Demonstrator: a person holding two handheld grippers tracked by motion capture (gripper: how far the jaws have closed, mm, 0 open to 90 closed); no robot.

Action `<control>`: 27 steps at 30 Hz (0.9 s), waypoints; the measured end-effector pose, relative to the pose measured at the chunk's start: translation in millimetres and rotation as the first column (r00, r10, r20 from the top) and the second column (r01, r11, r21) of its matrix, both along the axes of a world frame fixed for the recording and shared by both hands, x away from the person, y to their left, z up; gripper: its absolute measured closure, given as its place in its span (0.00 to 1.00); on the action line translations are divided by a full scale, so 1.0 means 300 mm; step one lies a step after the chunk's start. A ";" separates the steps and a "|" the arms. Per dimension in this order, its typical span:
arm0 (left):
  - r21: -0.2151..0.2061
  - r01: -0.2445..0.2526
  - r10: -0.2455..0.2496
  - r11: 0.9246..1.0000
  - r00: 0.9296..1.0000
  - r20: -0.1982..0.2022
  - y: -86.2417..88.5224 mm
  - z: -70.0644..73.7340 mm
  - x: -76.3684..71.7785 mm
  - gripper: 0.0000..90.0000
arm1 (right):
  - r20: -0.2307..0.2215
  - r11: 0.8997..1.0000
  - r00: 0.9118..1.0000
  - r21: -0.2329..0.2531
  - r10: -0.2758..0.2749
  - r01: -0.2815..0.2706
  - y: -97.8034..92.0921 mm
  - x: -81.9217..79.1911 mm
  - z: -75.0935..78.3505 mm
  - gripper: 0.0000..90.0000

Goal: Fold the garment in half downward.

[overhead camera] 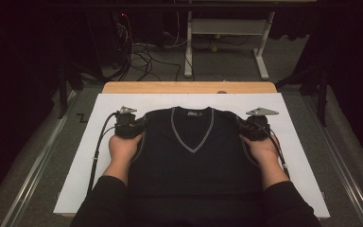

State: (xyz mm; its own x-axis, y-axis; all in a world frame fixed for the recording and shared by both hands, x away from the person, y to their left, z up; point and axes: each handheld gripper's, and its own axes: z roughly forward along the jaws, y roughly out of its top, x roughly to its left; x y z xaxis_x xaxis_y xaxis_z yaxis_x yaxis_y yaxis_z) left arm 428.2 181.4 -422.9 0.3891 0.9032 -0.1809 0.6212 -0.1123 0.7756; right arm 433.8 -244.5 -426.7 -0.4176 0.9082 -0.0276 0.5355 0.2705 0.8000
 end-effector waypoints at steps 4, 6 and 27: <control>-0.005 -0.016 0.016 1.000 0.999 0.045 0.003 0.049 0.006 0.81 | 0.035 1.000 0.999 0.010 -0.015 0.014 -0.009 0.005 0.044 0.88; -0.002 -0.023 0.023 1.000 0.997 0.068 0.004 0.068 0.008 0.81 | 0.054 1.000 0.998 0.018 -0.020 0.019 -0.013 0.007 0.067 0.88; -0.017 -0.041 0.044 0.999 0.971 0.234 0.028 0.233 0.056 0.81 | 0.233 0.995 0.970 0.084 -0.069 0.051 -0.034 0.029 0.268 0.88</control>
